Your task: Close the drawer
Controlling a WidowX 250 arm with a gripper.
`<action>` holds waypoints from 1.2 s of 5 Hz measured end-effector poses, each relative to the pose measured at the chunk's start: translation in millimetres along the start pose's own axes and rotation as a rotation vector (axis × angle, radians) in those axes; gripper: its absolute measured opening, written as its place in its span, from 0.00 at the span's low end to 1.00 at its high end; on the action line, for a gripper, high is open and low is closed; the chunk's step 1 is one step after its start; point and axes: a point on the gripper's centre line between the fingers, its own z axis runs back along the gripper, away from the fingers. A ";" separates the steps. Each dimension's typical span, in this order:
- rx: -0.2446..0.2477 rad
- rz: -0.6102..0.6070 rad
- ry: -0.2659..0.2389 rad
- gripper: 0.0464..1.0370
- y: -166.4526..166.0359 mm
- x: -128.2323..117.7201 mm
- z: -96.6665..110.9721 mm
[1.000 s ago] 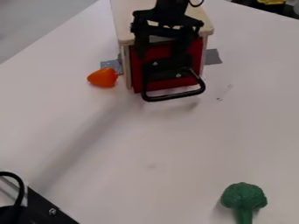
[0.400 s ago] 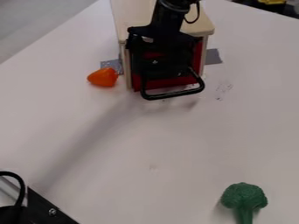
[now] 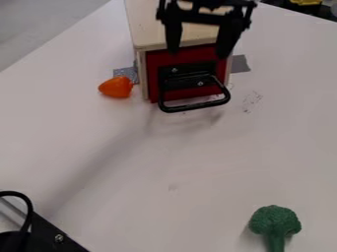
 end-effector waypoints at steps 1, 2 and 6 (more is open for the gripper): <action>-0.050 -0.013 0.013 0.96 1.5 -7.7 26.9; -0.052 -0.012 0.057 0.96 4.2 -15.6 30.1; -0.049 -0.013 0.057 0.96 4.7 -15.4 30.1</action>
